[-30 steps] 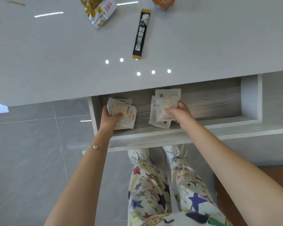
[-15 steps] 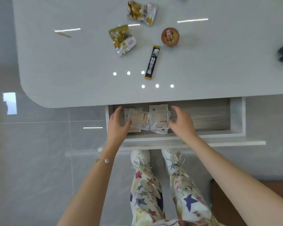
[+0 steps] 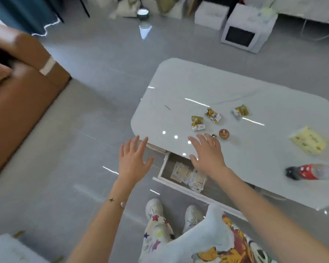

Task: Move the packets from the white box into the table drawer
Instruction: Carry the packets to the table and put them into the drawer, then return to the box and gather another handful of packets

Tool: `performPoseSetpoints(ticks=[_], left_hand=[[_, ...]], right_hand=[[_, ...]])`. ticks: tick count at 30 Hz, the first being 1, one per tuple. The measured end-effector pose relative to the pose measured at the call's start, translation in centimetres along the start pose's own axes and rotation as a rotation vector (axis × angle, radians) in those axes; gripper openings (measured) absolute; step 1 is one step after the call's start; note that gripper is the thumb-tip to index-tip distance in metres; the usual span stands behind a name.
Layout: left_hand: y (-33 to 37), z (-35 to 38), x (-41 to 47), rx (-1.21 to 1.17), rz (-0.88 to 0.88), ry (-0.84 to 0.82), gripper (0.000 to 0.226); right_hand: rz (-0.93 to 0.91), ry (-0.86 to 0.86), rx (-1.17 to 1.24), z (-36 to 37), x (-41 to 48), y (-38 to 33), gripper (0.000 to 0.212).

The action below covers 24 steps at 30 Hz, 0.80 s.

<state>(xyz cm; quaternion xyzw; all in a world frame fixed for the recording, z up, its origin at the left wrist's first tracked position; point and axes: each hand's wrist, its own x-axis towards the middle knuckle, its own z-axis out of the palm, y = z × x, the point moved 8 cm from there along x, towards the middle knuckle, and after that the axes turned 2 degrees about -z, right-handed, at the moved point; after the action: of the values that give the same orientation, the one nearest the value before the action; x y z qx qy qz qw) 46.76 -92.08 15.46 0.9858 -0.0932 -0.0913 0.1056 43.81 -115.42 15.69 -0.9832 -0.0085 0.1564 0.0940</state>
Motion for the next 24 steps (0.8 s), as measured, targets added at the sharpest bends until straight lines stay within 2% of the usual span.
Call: performPoseSetpoints(ticks=[4,10,18,24], left_hand=[[-7.2,-6.6,-5.5,-0.009,-0.140,0.091,0.071],[-21.8,-11.6,-14.3,-0.034,-0.374,0.170,0.073],[-40.5,-16.3,-27.6,-0.039,-0.680,0.274,0.074],[-49.2,-17.6,-35.8,-0.084,-0.917,0.320,0.072]], right_hand=[[-0.131,0.035,-0.077,-4.8,0.2,-10.0,0.064],[-0.361,0.043,-0.185,-6.2,1.1,-27.5,0.061],[-0.671,0.000,-0.242,-2.7,0.4,-51.6,0.063],[-0.913,-0.024,-0.300,0.6,-1.2,-67.0,0.063]])
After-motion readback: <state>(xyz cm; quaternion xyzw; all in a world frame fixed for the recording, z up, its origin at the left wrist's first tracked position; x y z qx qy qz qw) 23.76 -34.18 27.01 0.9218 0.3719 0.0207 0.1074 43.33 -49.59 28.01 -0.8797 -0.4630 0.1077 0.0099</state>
